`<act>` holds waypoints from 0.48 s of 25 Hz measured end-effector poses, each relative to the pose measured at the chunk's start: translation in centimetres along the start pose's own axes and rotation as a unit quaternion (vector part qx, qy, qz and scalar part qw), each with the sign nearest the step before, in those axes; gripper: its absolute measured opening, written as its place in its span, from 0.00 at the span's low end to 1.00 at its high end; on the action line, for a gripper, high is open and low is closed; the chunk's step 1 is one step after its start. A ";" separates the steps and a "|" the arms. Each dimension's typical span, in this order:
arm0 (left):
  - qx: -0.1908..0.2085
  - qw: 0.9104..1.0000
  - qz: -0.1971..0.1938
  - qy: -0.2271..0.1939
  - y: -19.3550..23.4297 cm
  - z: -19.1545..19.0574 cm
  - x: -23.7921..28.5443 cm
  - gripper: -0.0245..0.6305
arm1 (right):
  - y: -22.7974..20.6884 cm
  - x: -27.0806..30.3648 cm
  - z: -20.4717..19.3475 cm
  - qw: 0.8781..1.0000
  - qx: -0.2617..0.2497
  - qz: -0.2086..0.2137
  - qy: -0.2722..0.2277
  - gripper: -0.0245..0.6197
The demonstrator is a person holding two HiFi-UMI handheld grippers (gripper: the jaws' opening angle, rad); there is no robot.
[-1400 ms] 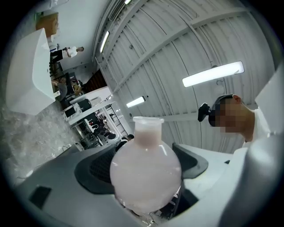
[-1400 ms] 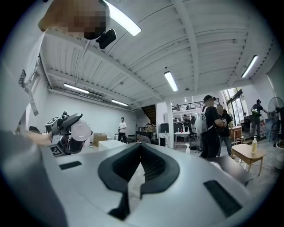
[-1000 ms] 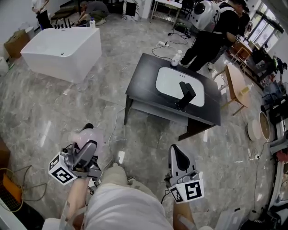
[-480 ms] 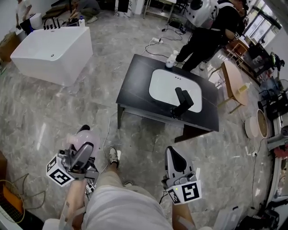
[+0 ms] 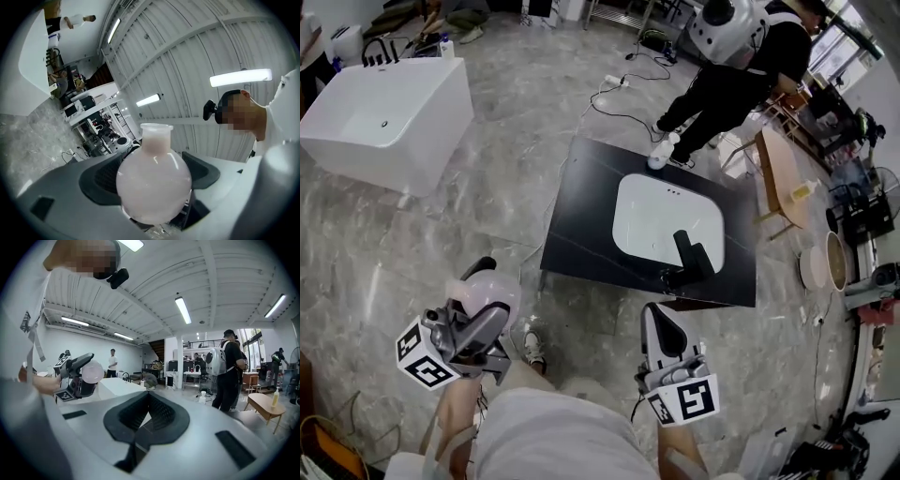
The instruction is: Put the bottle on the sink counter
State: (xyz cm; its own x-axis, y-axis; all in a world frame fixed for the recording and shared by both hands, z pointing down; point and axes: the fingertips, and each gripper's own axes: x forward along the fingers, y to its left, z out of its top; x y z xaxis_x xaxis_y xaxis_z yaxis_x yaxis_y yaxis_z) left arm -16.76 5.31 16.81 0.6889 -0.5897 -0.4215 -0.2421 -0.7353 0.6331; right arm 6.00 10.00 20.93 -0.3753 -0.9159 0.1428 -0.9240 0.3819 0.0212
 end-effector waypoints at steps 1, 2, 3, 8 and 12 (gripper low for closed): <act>-0.001 1.000 -0.003 0.006 0.9 0.2 0.7 0.66 | -0.2 1.1 0.2 1.000 0.000 -0.004 0.000 0.05; -0.001 1.000 -0.005 0.012 1.7 0.4 1.4 0.66 | -0.4 2.1 0.4 1.000 0.000 -0.007 0.000 0.05; -0.001 1.000 -0.005 0.018 2.5 0.4 2.0 0.66 | -0.6 2.9 0.5 1.000 0.002 -0.011 0.001 0.05; -0.003 0.999 0.005 0.043 6.2 -0.5 4.9 0.66 | -2.5 5.8 -0.4 1.000 0.014 -0.019 0.013 0.05; 0.015 0.997 0.025 0.065 8.5 -2.4 7.0 0.66 | -4.4 7.5 -1.6 0.999 0.025 -0.013 0.015 0.05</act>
State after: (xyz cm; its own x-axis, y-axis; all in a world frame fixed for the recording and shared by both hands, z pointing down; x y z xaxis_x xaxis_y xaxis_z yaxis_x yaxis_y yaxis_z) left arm -12.33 -4.30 20.80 0.7576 -0.5788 -0.3016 -0.2964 -0.7168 0.6311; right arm 7.40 1.62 23.52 -0.3502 -0.9206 0.1726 -0.9359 0.3514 -0.0248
